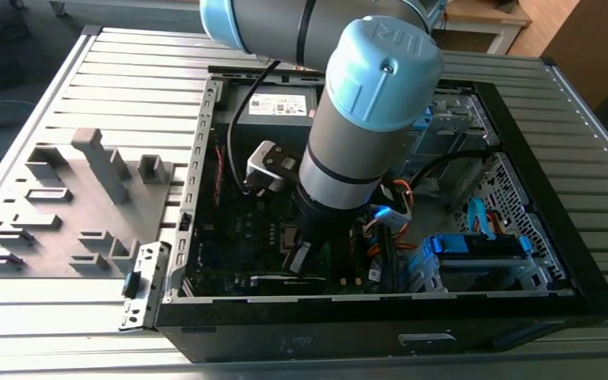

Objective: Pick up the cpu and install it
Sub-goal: 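Install the first cpu locking lever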

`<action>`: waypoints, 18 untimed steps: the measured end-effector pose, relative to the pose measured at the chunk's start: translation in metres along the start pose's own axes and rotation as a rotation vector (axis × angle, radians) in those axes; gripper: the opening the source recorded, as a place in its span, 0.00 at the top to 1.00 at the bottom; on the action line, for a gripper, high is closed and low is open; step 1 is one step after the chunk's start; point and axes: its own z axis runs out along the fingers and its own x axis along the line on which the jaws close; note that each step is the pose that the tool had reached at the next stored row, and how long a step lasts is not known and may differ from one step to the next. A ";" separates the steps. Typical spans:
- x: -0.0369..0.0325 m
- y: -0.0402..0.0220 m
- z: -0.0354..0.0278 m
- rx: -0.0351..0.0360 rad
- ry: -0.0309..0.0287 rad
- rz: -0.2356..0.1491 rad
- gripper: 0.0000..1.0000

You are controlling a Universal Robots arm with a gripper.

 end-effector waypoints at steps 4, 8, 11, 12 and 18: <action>-0.0001 -0.0002 0.0011 0.0000 0.0006 0.000 0.89; -0.0020 -0.0027 0.0014 -0.0001 -0.0001 0.001 0.89; -0.0038 -0.0037 0.0012 -0.0001 0.0001 0.003 0.89; -0.0046 -0.0036 0.0012 -0.0002 0.0001 0.003 0.89; -0.0072 -0.0029 0.0011 -0.0003 -0.0001 0.003 0.89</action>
